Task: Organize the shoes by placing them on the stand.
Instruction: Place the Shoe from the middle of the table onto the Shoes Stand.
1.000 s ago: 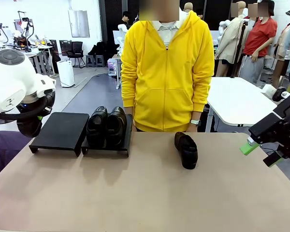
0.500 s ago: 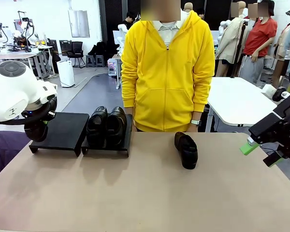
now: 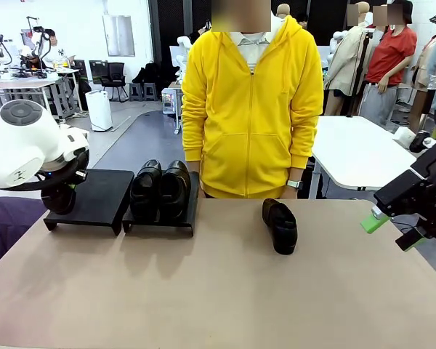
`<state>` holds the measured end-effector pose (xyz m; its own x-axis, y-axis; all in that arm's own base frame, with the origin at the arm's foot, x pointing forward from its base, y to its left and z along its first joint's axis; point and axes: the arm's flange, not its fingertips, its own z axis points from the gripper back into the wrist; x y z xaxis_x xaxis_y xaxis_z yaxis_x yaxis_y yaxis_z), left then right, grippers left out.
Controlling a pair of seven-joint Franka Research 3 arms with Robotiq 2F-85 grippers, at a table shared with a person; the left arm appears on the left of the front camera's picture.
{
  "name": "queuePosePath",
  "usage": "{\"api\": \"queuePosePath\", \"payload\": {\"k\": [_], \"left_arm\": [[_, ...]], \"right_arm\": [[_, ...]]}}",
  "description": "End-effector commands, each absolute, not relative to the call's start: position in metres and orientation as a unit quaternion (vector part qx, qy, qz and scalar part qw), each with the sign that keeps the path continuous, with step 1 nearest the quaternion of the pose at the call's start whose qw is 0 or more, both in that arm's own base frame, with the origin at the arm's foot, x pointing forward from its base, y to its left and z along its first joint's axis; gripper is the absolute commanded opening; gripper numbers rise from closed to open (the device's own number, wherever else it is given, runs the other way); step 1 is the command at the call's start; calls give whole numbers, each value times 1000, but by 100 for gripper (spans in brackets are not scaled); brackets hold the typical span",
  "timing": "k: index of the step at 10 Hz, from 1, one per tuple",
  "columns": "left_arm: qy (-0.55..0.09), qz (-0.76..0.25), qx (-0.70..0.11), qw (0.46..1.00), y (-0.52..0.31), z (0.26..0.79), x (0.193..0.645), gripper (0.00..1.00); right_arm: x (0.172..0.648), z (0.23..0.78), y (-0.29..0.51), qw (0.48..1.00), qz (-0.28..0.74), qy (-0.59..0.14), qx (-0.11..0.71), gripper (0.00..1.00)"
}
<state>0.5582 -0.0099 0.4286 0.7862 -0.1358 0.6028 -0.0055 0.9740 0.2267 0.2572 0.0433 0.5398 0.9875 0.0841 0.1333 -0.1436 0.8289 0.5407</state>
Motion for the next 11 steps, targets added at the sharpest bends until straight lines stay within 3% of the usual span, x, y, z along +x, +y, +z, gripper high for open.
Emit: {"api": "queuePosePath", "payload": {"k": [1, 2, 3, 4, 11], "left_arm": [[-328, -34, 112, 937, -13, 431, 564, 0], [-329, -33, 111, 937, -12, 431, 564, 15], [-326, -33, 111, 938, -12, 430, 564, 65], [-323, -33, 113, 939, -12, 430, 564, 100], [-331, -12, 117, 936, -13, 454, 550, 100]], "right_arm": [[258, 541, 42, 952, 70, -55, 294, 100], [258, 541, 42, 952, 70, -55, 294, 100], [258, 541, 42, 952, 70, -55, 294, 100], [258, 541, 42, 952, 70, -55, 294, 100], [258, 541, 42, 952, 70, -55, 294, 100]]}}
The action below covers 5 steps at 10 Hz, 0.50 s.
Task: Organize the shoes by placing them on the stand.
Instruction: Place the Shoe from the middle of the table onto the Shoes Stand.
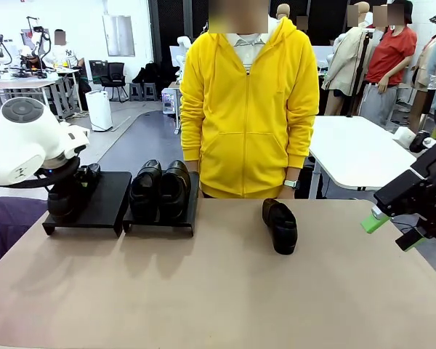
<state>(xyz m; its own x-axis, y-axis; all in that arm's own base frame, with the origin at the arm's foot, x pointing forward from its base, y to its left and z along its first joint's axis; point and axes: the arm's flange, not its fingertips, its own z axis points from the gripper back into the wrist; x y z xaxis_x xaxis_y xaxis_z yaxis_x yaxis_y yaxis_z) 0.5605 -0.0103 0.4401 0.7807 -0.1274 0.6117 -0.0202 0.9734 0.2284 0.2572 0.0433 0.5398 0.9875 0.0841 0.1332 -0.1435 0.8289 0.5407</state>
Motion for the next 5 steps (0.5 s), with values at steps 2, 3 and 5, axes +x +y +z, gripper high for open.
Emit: {"api": "queuePosePath", "payload": {"k": [2, 3, 5], "left_arm": [[-311, -2, 93, 946, -23, 495, 511, 100], [-295, 12, 78, 952, -28, 516, 484, 100], [-237, 36, 38, 970, -30, 547, 423, 100]], "right_arm": [[258, 541, 42, 952, 70, -55, 294, 100], [258, 541, 42, 952, 70, -55, 294, 100], [258, 541, 42, 952, 70, -55, 294, 100]]}}
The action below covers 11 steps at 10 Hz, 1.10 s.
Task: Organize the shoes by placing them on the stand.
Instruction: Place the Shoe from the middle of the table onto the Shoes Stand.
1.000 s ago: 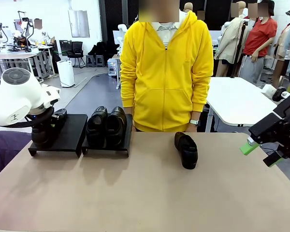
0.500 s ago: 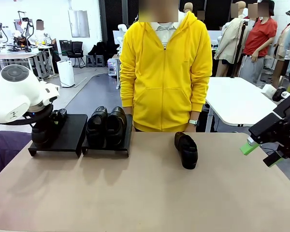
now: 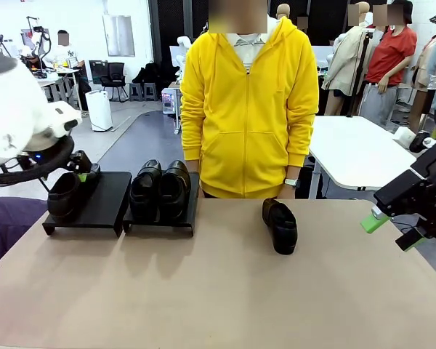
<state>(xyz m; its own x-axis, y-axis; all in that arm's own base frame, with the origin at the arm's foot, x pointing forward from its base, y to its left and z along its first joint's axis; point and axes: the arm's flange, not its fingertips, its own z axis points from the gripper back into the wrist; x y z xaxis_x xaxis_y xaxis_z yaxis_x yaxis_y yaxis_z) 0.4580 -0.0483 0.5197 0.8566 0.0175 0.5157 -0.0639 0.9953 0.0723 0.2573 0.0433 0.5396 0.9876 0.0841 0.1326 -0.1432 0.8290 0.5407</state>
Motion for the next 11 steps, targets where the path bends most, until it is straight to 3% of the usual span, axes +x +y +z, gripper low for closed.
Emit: {"api": "queuePosePath", "payload": {"k": [1, 3, 6, 8, 9, 11], "left_arm": [[-198, 69, 13, 978, -27, 553, 387, 100], [-180, 166, -9, 970, -14, 551, 334, 100], [-174, 222, -97, 955, 13, 516, 270, 100], [-202, 200, -160, 945, 18, 491, 268, 100], [-167, 217, -87, 958, 17, 546, 286, 100], [-167, 217, -87, 958, 17, 546, 286, 100]], "right_arm": [[258, 541, 42, 952, 70, -55, 294, 100], [258, 541, 42, 952, 70, -55, 294, 100], [258, 541, 42, 952, 70, -55, 294, 100], [258, 541, 42, 952, 70, -55, 294, 100], [258, 541, 42, 952, 70, -55, 294, 100], [258, 541, 42, 952, 70, -55, 294, 100]]}}
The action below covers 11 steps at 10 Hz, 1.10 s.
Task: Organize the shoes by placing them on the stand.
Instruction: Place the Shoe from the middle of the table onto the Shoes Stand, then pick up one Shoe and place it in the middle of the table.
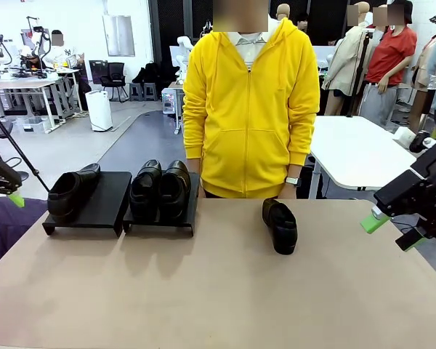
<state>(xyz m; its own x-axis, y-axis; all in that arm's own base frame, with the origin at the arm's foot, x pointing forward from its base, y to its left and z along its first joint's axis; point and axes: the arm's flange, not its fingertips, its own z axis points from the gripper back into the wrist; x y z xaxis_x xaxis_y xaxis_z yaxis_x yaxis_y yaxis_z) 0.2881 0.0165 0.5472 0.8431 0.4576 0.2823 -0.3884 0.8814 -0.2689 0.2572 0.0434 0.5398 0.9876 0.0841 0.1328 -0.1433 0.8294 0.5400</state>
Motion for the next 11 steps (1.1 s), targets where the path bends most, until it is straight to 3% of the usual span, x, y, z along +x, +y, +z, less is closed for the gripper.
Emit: {"api": "queuePosePath", "payload": {"k": [1, 11], "left_arm": [[-167, 217, -87, 958, 17, 546, 286, 100], [-167, 217, -87, 958, 17, 546, 286, 100]], "right_arm": [[258, 541, 42, 952, 70, -55, 294, 100], [257, 540, 43, 955, 60, -52, 286, 100]]}}
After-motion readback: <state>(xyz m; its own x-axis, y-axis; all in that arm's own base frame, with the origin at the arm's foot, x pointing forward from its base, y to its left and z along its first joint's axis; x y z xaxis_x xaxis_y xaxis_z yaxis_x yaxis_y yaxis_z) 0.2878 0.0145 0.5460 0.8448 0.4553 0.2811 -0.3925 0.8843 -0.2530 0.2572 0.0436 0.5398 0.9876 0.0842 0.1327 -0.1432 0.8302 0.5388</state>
